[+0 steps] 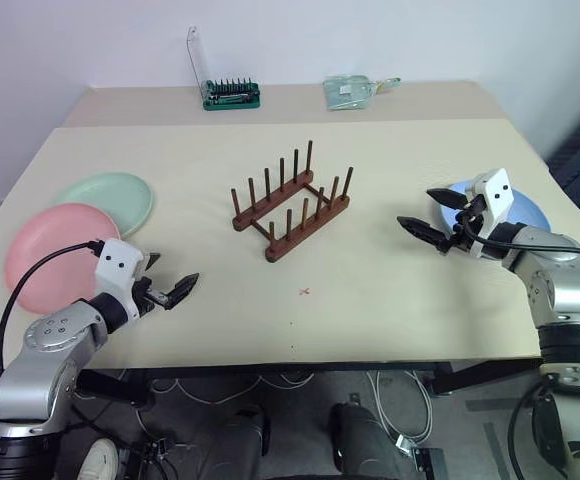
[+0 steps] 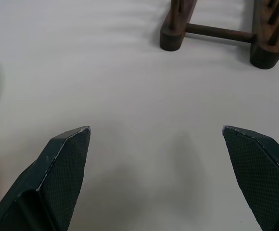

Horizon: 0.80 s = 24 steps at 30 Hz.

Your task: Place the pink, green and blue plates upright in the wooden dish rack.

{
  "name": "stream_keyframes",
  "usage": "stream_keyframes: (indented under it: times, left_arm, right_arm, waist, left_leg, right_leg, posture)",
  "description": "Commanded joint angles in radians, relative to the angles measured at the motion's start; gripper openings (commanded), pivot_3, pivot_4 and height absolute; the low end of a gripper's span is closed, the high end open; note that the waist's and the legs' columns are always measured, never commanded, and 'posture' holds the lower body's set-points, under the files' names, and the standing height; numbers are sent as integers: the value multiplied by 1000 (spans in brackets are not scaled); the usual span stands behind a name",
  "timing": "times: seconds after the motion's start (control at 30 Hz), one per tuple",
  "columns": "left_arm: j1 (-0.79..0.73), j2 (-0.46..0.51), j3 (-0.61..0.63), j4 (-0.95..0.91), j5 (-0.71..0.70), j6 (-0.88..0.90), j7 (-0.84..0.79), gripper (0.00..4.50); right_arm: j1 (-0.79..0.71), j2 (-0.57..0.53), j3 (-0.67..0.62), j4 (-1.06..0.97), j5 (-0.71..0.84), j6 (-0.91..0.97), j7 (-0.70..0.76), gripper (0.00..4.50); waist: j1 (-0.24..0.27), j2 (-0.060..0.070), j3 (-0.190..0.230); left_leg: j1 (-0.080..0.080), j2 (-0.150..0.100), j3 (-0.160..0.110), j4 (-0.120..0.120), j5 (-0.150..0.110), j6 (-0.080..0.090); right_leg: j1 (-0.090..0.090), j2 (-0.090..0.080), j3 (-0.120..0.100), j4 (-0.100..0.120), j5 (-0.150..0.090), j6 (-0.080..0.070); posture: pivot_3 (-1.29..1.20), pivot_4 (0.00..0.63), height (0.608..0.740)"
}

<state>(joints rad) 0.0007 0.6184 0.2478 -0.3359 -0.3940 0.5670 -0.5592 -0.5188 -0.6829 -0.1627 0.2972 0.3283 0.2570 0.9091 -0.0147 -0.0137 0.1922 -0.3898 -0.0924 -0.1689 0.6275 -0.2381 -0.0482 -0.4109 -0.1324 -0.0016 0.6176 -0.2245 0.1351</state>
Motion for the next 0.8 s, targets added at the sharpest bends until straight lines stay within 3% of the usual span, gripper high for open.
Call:
stream_keyframes:
  times: [0.03, 0.37, 0.8]
  left_arm:
    - [1, 0, 1, -35, 2, 0, 8, 4500]
    - [-11, -4, -45, -37, 19, -5, 10, 4500]
    - [-169, -54, -322, 64, 104, -22, -58, 4500]
  right_arm:
    - [-28, -10, -5, -38, 4, 3, 1, 4453]
    - [-27, -19, 2, -40, 5, 9, 14, 4453]
    - [90, 4, -13, -254, 49, 103, -43, 4453]
  waist:
    - [0, 0, 0]
    - [2, 0, 0]
    - [0, 1, 0]
  left_leg:
    - [0, 0, 0, 0, 0, 0]
    - [0, 0, 1, 0, 0, 0]
    - [0, 0, 2, 0, 0, 0]
  right_leg:
    - [0, 0, 0, 0, 0, 0]
    - [0, 0, 0, 0, 0, 0]
    - [0, 0, 1, -1, 0, 0]
  posture:
    - [0, 150, 740]
    - [0, 150, 740]
    - [0, 150, 740]
